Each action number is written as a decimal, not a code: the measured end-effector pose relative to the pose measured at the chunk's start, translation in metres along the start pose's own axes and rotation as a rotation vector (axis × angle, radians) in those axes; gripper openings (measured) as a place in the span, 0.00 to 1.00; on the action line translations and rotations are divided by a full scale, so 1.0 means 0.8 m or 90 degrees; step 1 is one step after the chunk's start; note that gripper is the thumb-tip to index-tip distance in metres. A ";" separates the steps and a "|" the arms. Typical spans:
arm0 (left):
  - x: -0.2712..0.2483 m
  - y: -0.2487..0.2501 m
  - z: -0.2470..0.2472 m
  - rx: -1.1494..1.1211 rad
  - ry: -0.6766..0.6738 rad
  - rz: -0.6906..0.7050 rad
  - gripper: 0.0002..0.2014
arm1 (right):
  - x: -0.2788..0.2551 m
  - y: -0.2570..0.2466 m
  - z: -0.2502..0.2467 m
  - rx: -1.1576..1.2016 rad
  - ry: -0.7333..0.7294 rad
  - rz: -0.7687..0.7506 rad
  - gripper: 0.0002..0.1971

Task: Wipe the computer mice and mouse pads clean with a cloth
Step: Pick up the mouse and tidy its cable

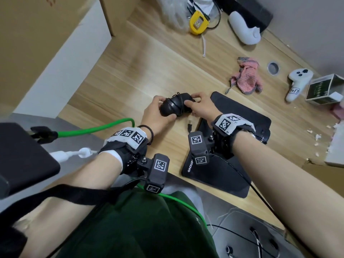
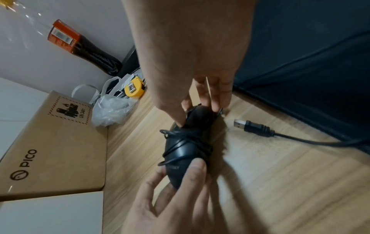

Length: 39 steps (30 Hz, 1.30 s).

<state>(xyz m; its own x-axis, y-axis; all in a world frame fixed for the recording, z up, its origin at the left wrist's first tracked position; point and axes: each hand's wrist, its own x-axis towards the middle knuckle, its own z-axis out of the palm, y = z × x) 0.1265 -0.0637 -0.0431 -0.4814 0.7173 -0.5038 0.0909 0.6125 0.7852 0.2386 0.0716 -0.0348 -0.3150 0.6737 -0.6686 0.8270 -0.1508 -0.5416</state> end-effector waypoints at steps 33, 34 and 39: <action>0.000 0.036 -0.008 0.151 -0.303 0.126 0.64 | -0.044 -0.016 -0.006 0.015 -0.308 -0.076 0.22; 0.000 0.031 -0.008 0.153 -0.283 0.120 0.65 | -0.044 -0.015 -0.007 0.010 -0.308 -0.074 0.21; -0.003 0.005 -0.013 0.227 -0.202 0.068 0.51 | -0.044 -0.001 -0.004 0.081 -0.263 -0.027 0.18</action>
<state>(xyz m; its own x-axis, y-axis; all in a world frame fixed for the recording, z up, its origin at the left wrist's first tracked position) 0.1193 -0.0666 -0.0349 -0.1691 0.8141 -0.5555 0.4456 0.5659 0.6937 0.2506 0.0502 -0.0096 -0.5287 0.3397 -0.7779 0.7534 -0.2343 -0.6144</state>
